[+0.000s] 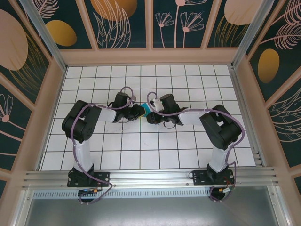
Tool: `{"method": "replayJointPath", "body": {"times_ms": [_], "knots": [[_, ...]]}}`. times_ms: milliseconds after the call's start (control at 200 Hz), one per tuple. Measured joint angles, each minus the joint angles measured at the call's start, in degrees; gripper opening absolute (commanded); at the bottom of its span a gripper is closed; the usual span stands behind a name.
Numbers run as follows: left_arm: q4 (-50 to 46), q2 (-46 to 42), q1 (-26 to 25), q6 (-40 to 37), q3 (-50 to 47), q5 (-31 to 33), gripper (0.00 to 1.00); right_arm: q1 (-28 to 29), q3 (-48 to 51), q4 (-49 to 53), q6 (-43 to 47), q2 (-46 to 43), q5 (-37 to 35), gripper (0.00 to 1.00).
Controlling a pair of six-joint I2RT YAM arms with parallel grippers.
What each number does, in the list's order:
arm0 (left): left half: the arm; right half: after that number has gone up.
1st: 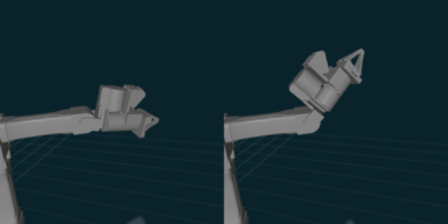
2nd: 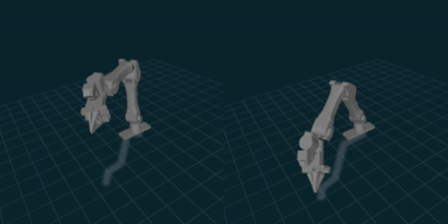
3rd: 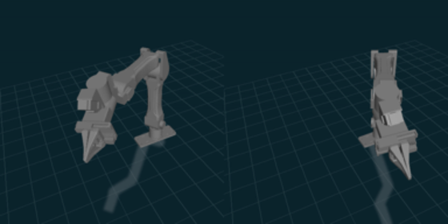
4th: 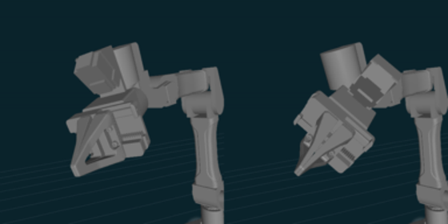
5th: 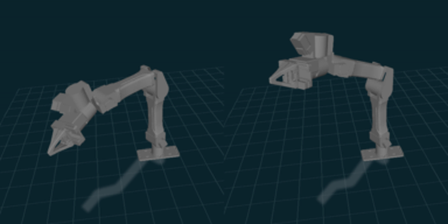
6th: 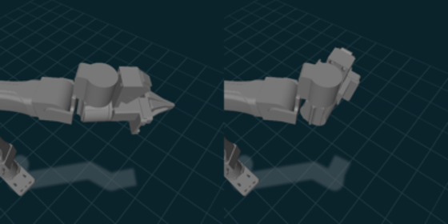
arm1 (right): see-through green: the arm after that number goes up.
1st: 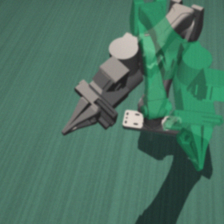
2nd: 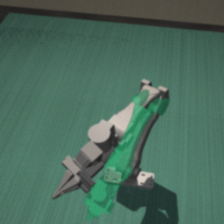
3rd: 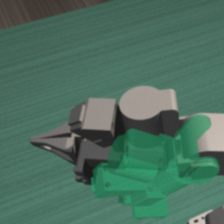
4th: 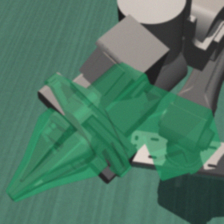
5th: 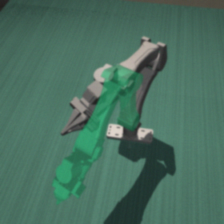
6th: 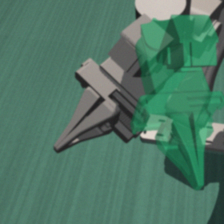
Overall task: Fold a paper plane with a square sheet of paper (pick it up from the middle)
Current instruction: Fold the wing for the fifth time at the center of the table.
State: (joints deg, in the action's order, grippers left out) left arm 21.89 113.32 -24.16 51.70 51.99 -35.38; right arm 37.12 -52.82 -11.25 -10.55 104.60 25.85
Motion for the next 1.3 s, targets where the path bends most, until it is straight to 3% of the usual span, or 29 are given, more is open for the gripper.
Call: {"method": "replayJointPath", "body": {"times_ms": [200,656,766,936,996,1296], "knots": [[-1.0,0.1,0.0,0.0,0.5,-0.1,0.19,0.0,0.0,1.7,3.5,0.0,-3.8,0.24],[-1.8,0.2,0.0,0.0,1.0,-0.2,0.19,0.9,-0.2,3.4,5.6,1.4,-4.1,0.24],[-2.1,0.3,0.0,0.0,1.1,-0.2,0.19,0.9,-0.2,3.6,5.9,2.0,-5.0,0.19],[-2.5,0.3,0.2,0.0,1.3,-0.2,0.19,0.9,-0.4,3.8,6.1,2.1,-5.4,0.05],[-2.6,0.3,0.2,-0.1,1.4,-0.2,0.20,0.7,-0.4,3.8,5.9,2.2,-4.9,0.00],[-3.2,-0.8,0.2,-3.8,1.6,0.2,0.29,-3.3,-0.4,2.4,1.2,3.4,5.2,0.00]]}}
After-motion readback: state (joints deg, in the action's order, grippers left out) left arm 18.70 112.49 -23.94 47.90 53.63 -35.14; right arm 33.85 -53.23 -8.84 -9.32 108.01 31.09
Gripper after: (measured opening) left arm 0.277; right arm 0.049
